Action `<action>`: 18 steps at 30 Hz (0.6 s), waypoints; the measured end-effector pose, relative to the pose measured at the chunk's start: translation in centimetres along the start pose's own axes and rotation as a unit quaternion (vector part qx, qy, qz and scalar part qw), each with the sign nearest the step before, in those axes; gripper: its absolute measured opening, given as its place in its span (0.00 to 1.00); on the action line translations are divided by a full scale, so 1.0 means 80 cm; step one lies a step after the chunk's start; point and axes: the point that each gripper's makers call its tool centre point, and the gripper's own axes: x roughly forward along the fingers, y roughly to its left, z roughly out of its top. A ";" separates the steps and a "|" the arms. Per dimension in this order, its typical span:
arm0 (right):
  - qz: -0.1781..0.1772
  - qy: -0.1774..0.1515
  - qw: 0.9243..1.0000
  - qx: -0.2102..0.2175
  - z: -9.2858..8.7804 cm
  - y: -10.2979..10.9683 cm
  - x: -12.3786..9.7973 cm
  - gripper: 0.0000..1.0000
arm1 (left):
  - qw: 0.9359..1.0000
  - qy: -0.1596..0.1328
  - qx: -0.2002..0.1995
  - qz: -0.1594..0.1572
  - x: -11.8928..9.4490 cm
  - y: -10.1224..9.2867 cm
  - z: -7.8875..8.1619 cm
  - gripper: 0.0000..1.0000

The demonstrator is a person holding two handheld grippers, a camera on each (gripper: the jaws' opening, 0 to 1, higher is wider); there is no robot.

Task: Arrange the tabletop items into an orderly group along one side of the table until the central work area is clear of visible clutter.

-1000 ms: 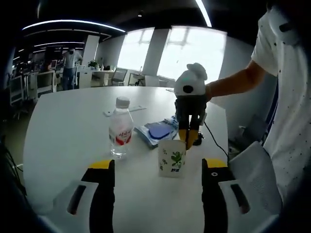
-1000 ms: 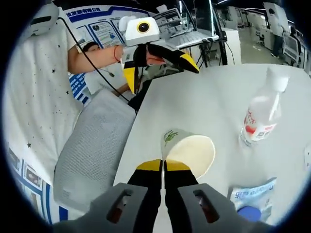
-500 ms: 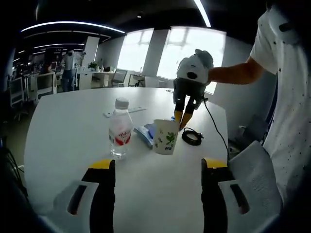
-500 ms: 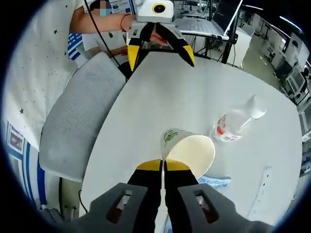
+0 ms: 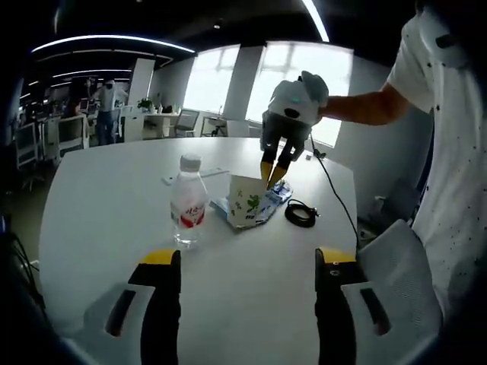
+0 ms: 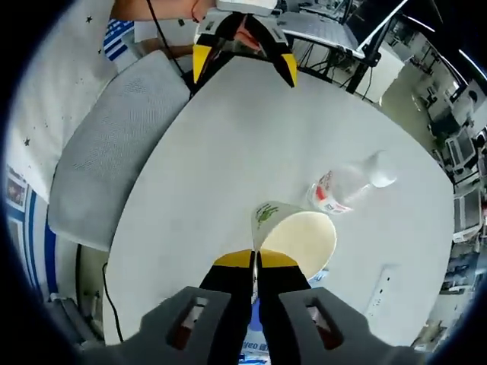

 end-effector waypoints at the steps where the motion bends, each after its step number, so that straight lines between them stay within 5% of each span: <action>1: -0.004 0.008 1.000 -0.009 -0.002 -0.003 0.000 0.00 | 1.000 0.000 0.000 0.001 -0.001 0.000 0.000 0.73; 18: -0.036 0.077 0.992 -0.098 -0.015 -0.035 0.026 0.00 | 1.000 0.000 -0.003 0.003 -0.006 0.001 -0.006 0.73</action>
